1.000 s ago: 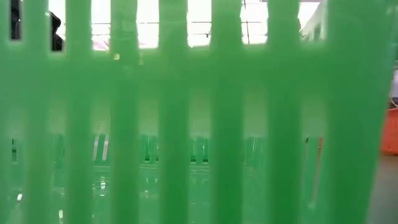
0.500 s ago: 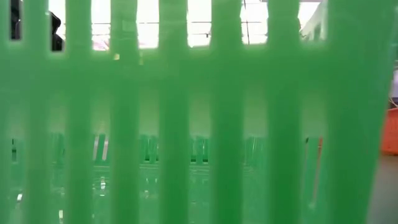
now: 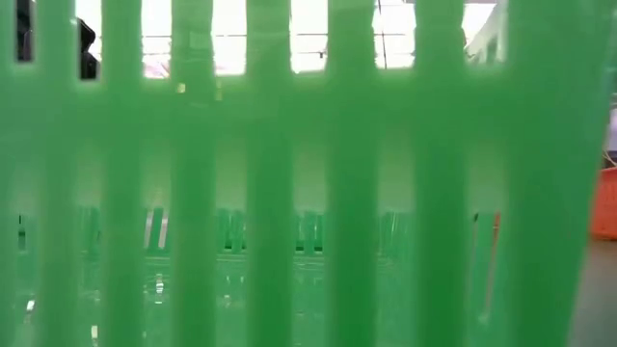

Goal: Stack baskets on shelf by color
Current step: Put the top orange bin on the shelf

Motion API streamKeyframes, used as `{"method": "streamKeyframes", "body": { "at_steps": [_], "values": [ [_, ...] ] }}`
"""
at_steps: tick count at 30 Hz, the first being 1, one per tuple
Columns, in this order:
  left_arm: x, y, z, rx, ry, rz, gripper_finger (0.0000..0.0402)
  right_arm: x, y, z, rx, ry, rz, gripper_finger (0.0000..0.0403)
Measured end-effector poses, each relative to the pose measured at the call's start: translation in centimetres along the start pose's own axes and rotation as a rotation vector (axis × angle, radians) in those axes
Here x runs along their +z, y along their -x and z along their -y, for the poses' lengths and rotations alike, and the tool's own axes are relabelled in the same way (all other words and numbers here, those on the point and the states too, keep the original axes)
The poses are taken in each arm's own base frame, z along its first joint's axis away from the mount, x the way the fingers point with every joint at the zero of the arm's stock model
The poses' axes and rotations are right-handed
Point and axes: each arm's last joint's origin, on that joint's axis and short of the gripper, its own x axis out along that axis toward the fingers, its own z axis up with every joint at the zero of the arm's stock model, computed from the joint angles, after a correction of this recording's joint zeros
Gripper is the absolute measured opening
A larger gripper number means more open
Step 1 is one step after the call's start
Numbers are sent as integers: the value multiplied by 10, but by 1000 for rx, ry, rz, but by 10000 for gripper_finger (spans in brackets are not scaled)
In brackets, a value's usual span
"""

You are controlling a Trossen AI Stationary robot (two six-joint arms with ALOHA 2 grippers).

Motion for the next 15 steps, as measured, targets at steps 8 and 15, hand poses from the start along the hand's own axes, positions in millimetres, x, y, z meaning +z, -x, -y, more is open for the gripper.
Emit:
{"method": "streamKeyframes", "body": {
  "at_steps": [8,15],
  "values": [
    [2,0,0,2,151,25,42,-20,-9,7,-134,8,-161,0],
    [8,0,0,1,72,87,42,-28,-11,13,-293,43,-215,0]
  ]
}}
